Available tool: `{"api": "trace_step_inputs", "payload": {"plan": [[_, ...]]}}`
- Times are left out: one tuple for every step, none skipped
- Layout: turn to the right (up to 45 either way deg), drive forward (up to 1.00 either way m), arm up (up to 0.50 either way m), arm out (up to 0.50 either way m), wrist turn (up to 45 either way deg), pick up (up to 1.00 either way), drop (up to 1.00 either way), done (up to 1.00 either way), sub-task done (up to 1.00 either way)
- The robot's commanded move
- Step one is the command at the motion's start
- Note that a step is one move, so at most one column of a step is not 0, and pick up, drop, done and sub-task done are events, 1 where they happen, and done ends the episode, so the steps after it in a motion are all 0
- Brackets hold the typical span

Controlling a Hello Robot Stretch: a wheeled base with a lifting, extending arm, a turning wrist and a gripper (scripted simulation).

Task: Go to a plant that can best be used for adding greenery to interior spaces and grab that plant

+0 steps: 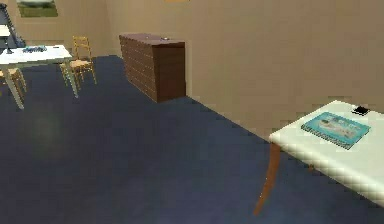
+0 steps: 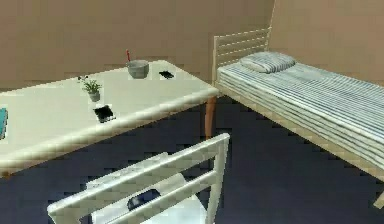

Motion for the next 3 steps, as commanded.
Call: {"api": "trace_step_inputs", "payload": {"plan": [[-45.0, 0.0, 0.0, 0.0, 0.0, 0.0, 0.0, 0.0, 0.0], [-45.0, 0.0, 0.0, 0.0, 0.0, 0.0, 0.0, 0.0, 0.0], [-33.0, 0.0, 0.0, 0.0, 0.0, 0.0, 0.0, 0.0, 0.0]]}}
